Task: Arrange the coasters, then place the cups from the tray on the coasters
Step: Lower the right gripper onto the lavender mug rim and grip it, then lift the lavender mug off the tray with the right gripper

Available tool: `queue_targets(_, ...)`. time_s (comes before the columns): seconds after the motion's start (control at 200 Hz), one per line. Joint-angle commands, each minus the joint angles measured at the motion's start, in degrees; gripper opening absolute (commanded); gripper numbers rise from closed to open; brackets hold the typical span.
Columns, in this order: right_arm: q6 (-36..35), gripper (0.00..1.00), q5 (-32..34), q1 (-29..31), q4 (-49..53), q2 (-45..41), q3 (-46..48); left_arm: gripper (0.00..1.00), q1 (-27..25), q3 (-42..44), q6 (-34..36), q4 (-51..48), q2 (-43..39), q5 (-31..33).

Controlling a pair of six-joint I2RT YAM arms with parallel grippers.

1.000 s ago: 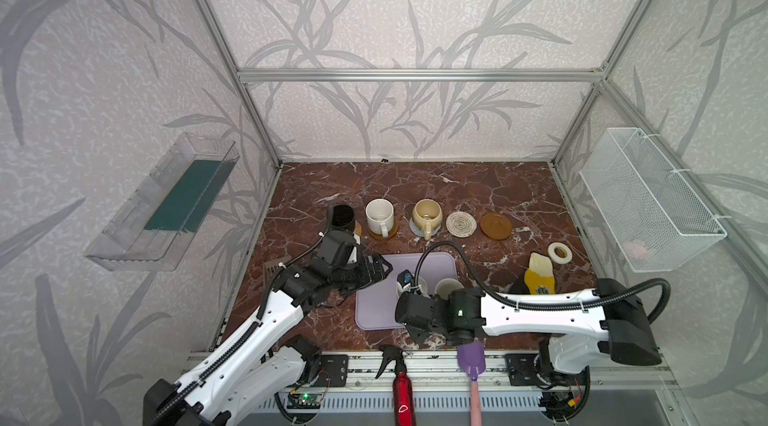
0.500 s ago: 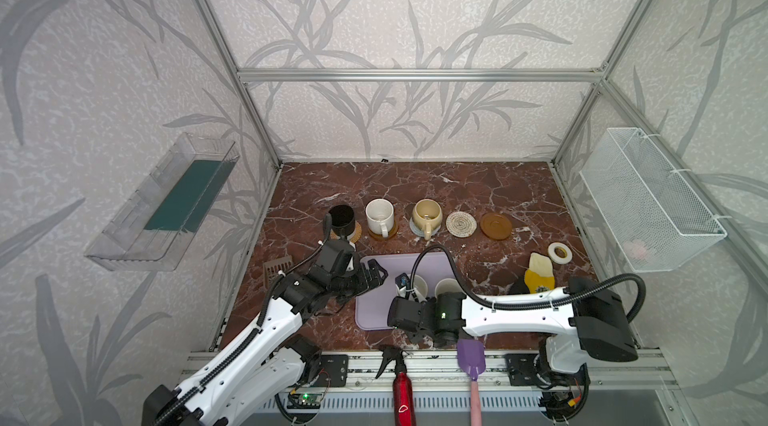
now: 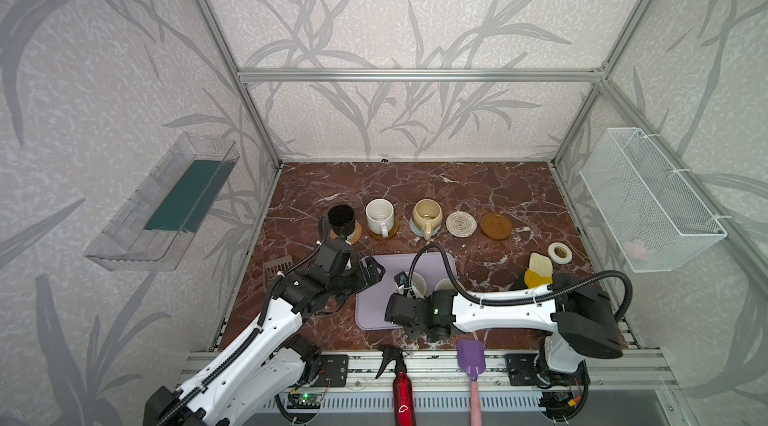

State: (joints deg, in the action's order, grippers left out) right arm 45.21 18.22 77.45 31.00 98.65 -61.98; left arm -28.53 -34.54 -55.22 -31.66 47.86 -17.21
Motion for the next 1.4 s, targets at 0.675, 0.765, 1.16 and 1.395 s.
queue_targets(0.675, -3.77, 0.12, 2.29, -0.86, -2.86, -0.07, -2.64, 0.99, 2.71, 4.82, -4.43, 7.34, -2.28, -1.18)
queue_targets(0.765, -4.08, 0.11, 2.38, -0.82, -3.14, -0.38, -2.88, 0.99, 3.63, 5.74, -6.67, 11.06, -2.36, -4.58)
queue_targets(1.16, -5.65, 0.00, 3.49, -0.82, -6.00, -4.80, -2.53, 0.99, 4.80, 1.85, -4.76, 7.05, -5.36, -2.61)
queue_targets(1.395, -7.01, 0.00, 5.10, -0.83, -6.92, -6.89, -2.58, 0.98, 5.16, -0.32, -4.63, 7.73, -4.33, -3.17)
